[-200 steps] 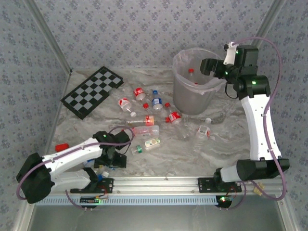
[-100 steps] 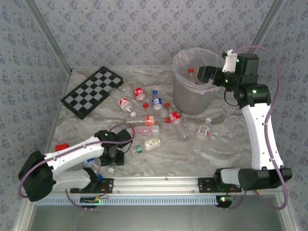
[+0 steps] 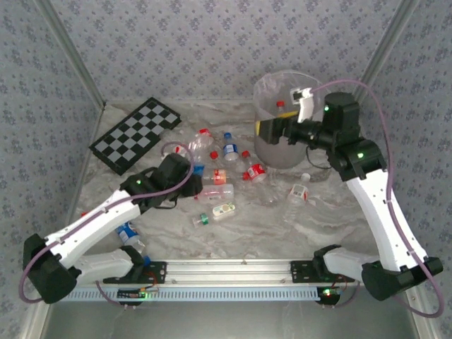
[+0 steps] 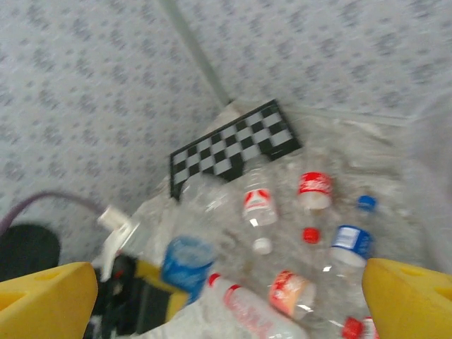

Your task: Put the plastic bottles in the bin

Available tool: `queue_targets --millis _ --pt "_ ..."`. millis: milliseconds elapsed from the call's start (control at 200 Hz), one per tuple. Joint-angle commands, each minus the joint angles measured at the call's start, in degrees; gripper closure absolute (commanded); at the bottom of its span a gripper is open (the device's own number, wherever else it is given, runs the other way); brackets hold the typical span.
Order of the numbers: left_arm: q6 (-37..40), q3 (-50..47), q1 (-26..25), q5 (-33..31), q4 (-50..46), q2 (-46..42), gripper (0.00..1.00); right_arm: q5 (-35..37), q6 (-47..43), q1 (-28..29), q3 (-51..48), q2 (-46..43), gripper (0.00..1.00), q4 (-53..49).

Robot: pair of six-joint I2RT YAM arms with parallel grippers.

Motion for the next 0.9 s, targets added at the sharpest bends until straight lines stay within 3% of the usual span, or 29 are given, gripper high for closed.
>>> queue_targets --millis 0,130,275,705,895 --pt "6.46 4.25 0.71 9.91 16.23 3.06 0.56 3.1 2.28 4.54 -3.6 -0.74 0.02 3.73" --pt "5.38 6.66 0.7 20.35 22.55 7.73 0.55 6.29 2.44 8.64 -5.53 1.55 0.02 5.68" --pt "2.48 5.73 0.11 25.44 29.18 8.9 0.54 5.21 2.22 9.4 -6.17 4.57 0.01 8.24" --pt "2.47 5.21 -1.06 25.44 29.83 8.18 0.54 3.11 4.23 8.99 -5.6 12.17 0.21 12.6" --pt "2.99 5.51 -0.88 24.15 28.93 7.85 0.54 2.96 4.19 8.48 -5.64 12.23 0.38 11.77"
